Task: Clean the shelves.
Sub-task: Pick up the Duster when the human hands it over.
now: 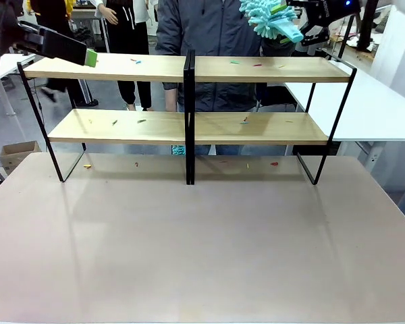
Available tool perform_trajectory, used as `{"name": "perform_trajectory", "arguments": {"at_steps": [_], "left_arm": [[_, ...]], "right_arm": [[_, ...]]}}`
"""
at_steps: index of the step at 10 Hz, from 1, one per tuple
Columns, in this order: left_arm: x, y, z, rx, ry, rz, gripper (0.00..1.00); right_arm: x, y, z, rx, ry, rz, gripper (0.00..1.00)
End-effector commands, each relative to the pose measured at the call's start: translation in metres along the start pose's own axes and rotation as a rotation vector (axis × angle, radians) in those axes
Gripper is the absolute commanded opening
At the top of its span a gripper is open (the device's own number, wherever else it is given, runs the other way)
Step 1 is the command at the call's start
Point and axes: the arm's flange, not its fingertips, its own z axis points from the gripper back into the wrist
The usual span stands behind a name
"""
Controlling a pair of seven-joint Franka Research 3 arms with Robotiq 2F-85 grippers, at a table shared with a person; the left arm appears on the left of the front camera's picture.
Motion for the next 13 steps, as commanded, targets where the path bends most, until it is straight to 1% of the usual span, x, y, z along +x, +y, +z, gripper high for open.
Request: {"name": "perform_trajectory", "arguments": {"at_steps": [1,2,3,4,7,9,10,11,12,13], "left_arm": [[0.000,0.000,0.000,0.002,-0.009,-0.002,1.00],[0.000,0.000,0.000,0.002,-0.009,-0.002,1.00],[0.000,0.000,0.000,0.002,-0.009,-0.002,1.00],[0.000,0.000,0.000,0.002,-0.009,-0.002,1.00],[0.000,0.000,0.000,0.002,-0.009,-0.002,1.00],[0.000,0.000,0.000,0.002,-0.009,-0.002,1.00],[0.000,0.000,0.000,0.002,-0.009,-0.002,1.00],[0.000,0.000,0.000,0.002,-0.009,-0.002,1.00],[0.000,0.000,0.000,0.002,-0.009,-0.002,1.00],[0.000,0.000,0.000,0.002,-0.009,-0.002,1.00]], "right_arm": [[-0.010,-0.004,0.010,-0.003,-0.001,-0.008,0.00],[-0.010,-0.005,0.011,-0.006,0.002,-0.007,0.15],[-0.010,-0.006,0.011,-0.014,0.007,-0.007,0.06],[-0.010,-0.006,0.009,-0.018,0.013,-0.007,0.00],[-0.009,-0.007,0.005,-0.016,0.028,-0.015,0.00],[-0.011,-0.005,0.016,-0.018,0.019,-0.015,0.00],[-0.017,-0.001,0.036,-0.044,-0.003,0.018,0.00],[-0.027,0.002,0.074,-0.058,0.003,0.070,0.00],[-0.040,-0.002,0.121,-0.099,-0.005,0.105,0.00],[-0.059,-0.013,0.183,-0.118,-0.025,0.127,0.00]]}}
